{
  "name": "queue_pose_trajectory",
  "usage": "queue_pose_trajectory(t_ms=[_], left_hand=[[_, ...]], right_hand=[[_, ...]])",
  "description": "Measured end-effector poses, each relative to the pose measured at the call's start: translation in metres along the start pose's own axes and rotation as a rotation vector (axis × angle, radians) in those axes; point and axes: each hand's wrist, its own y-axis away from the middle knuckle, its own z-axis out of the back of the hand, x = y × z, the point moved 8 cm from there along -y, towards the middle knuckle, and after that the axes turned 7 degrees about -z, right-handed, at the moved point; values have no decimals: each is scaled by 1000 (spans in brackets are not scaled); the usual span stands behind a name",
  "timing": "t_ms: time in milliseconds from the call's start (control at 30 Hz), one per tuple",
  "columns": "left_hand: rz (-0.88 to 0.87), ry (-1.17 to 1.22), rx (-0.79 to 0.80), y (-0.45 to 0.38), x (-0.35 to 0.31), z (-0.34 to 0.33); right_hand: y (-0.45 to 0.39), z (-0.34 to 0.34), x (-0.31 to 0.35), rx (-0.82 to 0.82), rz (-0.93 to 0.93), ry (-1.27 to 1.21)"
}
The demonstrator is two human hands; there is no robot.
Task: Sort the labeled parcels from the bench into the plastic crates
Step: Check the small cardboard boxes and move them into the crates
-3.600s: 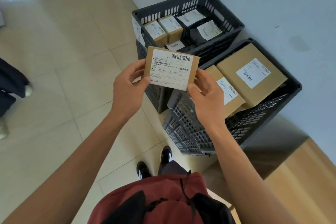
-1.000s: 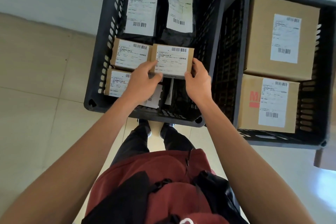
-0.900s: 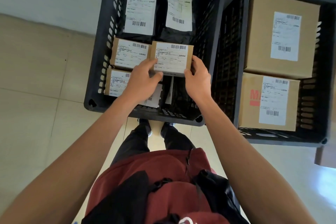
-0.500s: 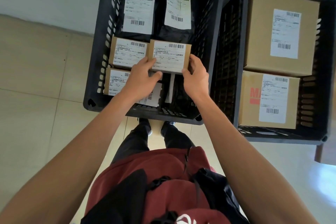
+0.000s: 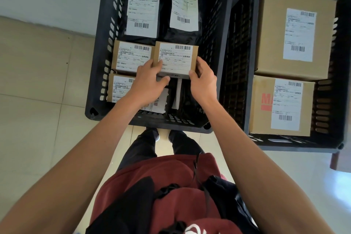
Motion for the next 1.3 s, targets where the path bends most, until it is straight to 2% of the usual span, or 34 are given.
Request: queue_pose_trajectory(t_ms=[367,600,967,1300], left_hand=[[-19,-14,-12,0,5,0],[-16,-53,8,-9,5,-1],[-94,-330,-19,-6,8,-9],[-101,-424,1,-12,5,-11]], right_hand=[[1,-2,3,20,31,-23],[-6,-3,-3,25,-10,-57],[5,-5,-5,-35,5,-83],[-6,-5,-1,-36,10,-51]])
